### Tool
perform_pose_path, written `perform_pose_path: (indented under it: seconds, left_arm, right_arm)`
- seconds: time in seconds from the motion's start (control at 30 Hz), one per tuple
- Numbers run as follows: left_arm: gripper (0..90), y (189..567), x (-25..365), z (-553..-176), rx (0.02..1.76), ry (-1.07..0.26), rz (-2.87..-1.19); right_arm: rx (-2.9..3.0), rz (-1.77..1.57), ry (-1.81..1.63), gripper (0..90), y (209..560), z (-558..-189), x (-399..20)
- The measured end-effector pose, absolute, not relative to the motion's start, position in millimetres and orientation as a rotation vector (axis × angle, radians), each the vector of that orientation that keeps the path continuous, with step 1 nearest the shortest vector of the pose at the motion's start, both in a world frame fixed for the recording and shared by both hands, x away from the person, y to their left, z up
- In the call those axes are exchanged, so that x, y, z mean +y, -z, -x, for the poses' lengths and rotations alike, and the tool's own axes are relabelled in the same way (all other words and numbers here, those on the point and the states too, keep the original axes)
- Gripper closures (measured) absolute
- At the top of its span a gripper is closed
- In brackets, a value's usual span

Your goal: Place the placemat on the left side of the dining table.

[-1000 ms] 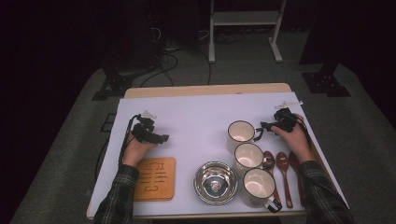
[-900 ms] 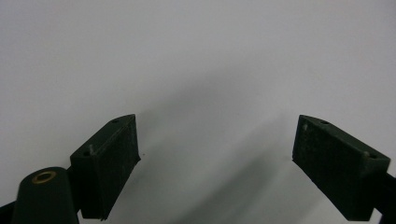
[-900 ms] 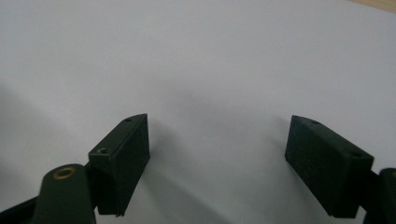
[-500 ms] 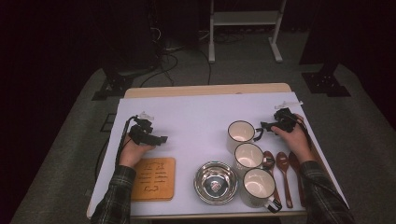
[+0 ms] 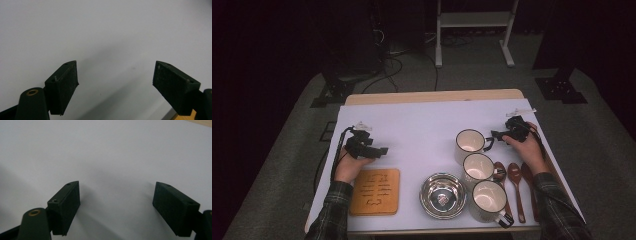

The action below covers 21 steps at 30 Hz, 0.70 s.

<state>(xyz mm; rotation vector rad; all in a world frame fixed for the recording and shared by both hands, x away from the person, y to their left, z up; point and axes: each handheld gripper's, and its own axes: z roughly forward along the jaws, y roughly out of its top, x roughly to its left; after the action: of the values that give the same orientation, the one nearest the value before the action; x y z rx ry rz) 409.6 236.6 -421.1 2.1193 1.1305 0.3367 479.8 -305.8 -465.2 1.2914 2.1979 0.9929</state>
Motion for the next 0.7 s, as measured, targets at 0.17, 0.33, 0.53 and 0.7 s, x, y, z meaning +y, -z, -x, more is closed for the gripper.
perform_pose_path:
  seconds: [0.17, 0.33, 0.53, 0.7]
  left_arm:
    - [21.0, 419, 242, -403, 1.134, -0.334, -2.105]
    - [22.3, 417, 246, -396, 1.161, -0.345, -2.094]
    - [25.0, 417, 249, -388, 1.169, -0.345, -2.094]
    - [26.3, 419, 251, -380, 1.164, -0.342, -2.105]
  right_arm:
    - [2.198, -1.292, -0.993, 20.4, 465, -480, -306]
    - [2.198, -1.292, -0.993, 20.4, 465, -480, -306]
    - [2.198, -1.292, -0.993, 20.4, 465, -480, -306]
    - [2.198, -1.291, -0.993, 20.4, 465, -480, -306]
